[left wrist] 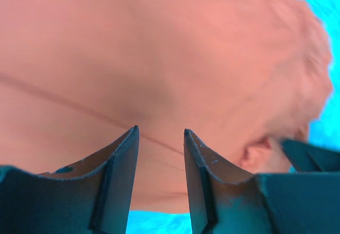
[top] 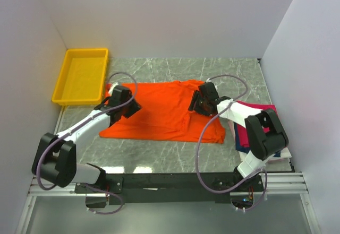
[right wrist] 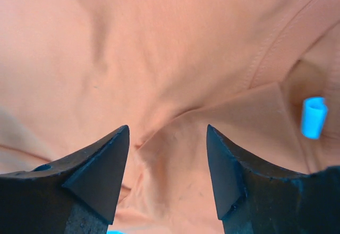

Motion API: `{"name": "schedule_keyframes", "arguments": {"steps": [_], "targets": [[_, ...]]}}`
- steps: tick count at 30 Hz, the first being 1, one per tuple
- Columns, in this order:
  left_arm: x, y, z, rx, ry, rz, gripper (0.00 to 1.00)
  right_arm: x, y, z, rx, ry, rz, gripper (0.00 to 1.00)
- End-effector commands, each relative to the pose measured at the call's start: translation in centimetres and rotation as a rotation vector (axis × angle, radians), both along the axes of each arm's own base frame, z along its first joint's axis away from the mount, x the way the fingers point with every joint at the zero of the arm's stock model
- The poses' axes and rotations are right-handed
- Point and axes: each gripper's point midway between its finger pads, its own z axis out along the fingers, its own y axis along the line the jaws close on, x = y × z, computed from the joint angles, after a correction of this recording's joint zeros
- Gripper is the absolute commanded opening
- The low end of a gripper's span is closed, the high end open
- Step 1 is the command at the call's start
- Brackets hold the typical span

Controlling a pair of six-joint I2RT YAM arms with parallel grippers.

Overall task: Fold and stack the t-shirts
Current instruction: Fold the tshirt

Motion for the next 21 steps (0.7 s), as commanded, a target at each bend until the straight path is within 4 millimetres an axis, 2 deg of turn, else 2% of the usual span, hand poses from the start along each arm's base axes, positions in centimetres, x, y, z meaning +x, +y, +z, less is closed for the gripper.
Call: {"name": "schedule_keyframes", "arguments": {"steps": [1,4,10,11,12,13,17,21], "targets": [[-0.9,3.7,-0.2,-0.018,0.044,0.132,0.45,1.0,-0.7,4.7,-0.015,-0.123,-0.024,0.67],[-1.8,6.8,-0.9,0.02,0.077,0.253,0.47,0.5,-0.7,5.8,-0.013,-0.146,-0.018,0.67],[-2.9,11.6,-2.5,-0.018,0.12,0.407,0.47,-2.6,-0.1,5.0,0.006,-0.124,-0.005,0.66],[-3.0,11.8,-3.1,-0.031,0.127,0.405,0.46,-3.0,0.2,4.9,0.019,-0.125,-0.001,0.66],[-2.9,12.0,-3.4,-0.035,0.131,0.395,0.46,-3.9,-0.1,4.0,0.018,-0.106,0.0,0.65],[-2.8,12.0,-3.6,-0.053,0.137,0.386,0.44,-4.3,0.0,4.4,0.039,-0.119,-0.006,0.65],[-2.5,12.2,-5.1,-0.048,0.172,0.381,0.44,-6.5,0.1,3.5,0.044,-0.1,0.006,0.64],[-2.5,13.1,-6.0,-0.039,0.197,0.427,0.44,-7.3,0.2,3.6,0.039,-0.106,0.01,0.64]]}}
